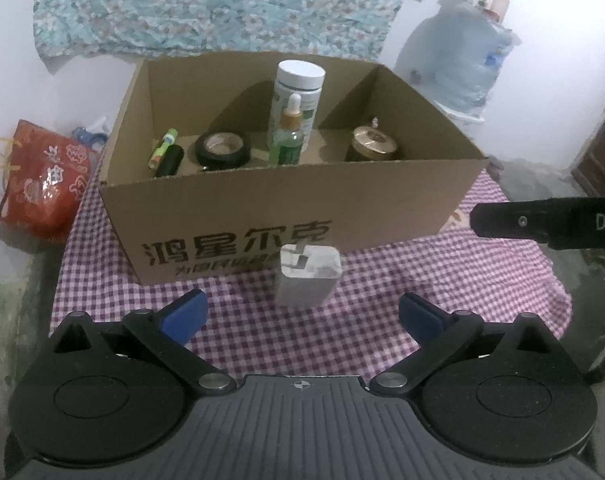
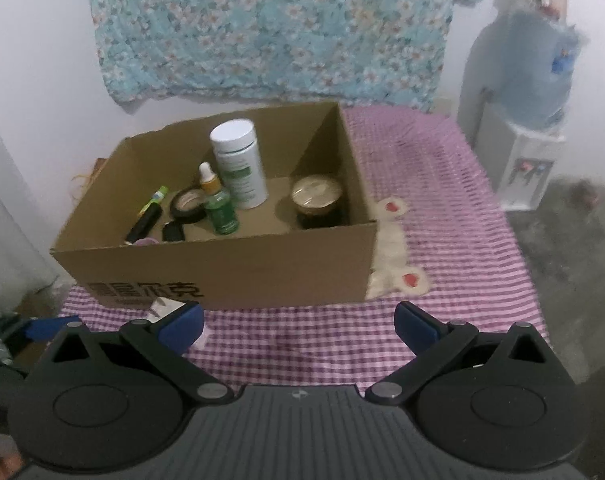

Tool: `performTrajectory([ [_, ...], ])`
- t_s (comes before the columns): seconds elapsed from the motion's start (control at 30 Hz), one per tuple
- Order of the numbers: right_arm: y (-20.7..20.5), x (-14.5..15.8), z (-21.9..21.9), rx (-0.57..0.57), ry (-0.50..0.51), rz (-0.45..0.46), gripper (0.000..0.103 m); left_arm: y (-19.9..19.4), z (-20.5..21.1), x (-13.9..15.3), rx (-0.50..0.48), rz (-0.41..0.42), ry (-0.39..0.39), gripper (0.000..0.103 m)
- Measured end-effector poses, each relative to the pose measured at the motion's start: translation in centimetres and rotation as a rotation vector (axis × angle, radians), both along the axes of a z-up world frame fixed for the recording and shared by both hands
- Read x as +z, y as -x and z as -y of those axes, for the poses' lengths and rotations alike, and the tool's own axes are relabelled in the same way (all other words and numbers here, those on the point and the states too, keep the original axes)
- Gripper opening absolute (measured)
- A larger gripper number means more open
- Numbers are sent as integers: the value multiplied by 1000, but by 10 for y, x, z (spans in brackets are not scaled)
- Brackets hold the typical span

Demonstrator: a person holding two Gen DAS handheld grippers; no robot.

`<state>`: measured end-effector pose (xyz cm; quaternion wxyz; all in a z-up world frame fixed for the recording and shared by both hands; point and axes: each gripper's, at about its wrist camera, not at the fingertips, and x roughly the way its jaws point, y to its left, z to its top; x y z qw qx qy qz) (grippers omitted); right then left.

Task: Organize rigid objects
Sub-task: 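Move the right gripper back to the white plug charger, then grasp the white plug charger with the right gripper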

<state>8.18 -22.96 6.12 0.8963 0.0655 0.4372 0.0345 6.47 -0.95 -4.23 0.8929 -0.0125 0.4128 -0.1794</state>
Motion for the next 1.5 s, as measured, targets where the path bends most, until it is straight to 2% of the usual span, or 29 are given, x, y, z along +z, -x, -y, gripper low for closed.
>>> performTrajectory([
  [0.1,-10,-5,-2,13,-71,-27,103,-4,4,-6,0,14,-11,99],
  [0.23,-21,-16,1,36,-255,-64,103,-11,10,-12,-4,22,-4,89],
  [0.37,-28,-26,-3,59,-345,-74,101,-20,18,-22,-24,-1,4,77],
  [0.47,-33,-35,-6,62,-393,-107,92,-24,22,-26,-31,-7,10,73],
  [0.6,-40,-49,-6,51,-457,-161,74,-29,24,-29,-28,-5,12,65],
  [0.87,-49,-67,-12,51,-528,-213,58,-39,23,-37,-11,-20,11,51],
  [0.93,-52,-70,-14,50,-542,-221,53,-39,22,-37,-9,-19,11,48],
  [1.0,-54,-73,-15,52,-555,-231,40,-39,22,-37,-9,-17,10,47],
  [1.07,-55,-77,-17,50,-555,-241,34,-38,23,-36,-9,-8,-3,46],
  [1.23,-54,-79,-14,37,-575,-243,29,-39,24,-36,-16,10,-12,44],
  [1.5,-49,-74,-12,38,-570,-240,29,-27,28,-31,-15,22,-4,42],
])
